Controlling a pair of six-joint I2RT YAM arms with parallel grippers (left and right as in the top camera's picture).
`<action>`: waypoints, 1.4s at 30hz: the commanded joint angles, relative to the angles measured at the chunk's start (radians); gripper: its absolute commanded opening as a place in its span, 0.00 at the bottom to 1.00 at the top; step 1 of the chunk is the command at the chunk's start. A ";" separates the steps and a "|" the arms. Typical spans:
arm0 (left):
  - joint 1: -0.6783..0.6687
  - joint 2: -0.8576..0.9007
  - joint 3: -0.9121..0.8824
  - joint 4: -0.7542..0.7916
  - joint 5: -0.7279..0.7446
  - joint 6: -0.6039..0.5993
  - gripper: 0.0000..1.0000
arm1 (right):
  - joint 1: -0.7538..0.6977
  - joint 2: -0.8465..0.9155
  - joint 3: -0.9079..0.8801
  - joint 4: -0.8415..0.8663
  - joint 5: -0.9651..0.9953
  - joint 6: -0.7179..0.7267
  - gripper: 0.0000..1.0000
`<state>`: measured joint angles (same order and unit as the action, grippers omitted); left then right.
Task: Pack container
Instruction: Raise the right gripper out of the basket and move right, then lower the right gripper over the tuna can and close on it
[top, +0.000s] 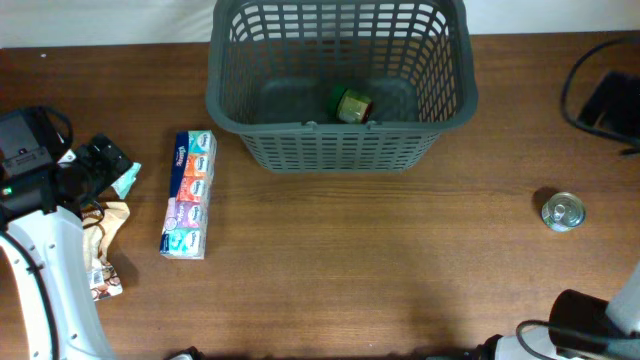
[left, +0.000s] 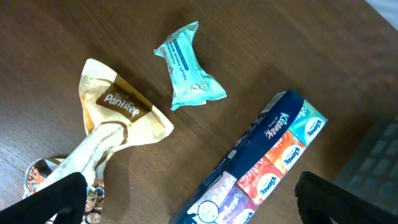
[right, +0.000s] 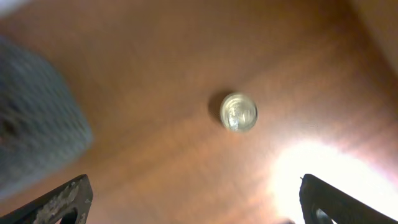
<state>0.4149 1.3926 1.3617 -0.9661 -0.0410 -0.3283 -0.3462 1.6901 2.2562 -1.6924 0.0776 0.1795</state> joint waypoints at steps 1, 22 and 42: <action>0.005 0.000 0.014 0.000 -0.007 0.008 1.00 | -0.014 -0.017 -0.098 0.022 0.041 -0.035 0.99; 0.005 0.000 0.014 0.000 -0.008 0.008 1.00 | -0.278 0.052 -0.498 0.220 -0.030 0.257 0.99; 0.005 0.000 0.014 0.000 -0.008 0.008 1.00 | -0.276 0.111 -0.789 0.504 -0.049 0.219 0.99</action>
<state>0.4149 1.3926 1.3617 -0.9661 -0.0410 -0.3283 -0.6224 1.7554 1.4822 -1.1954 0.0349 0.3874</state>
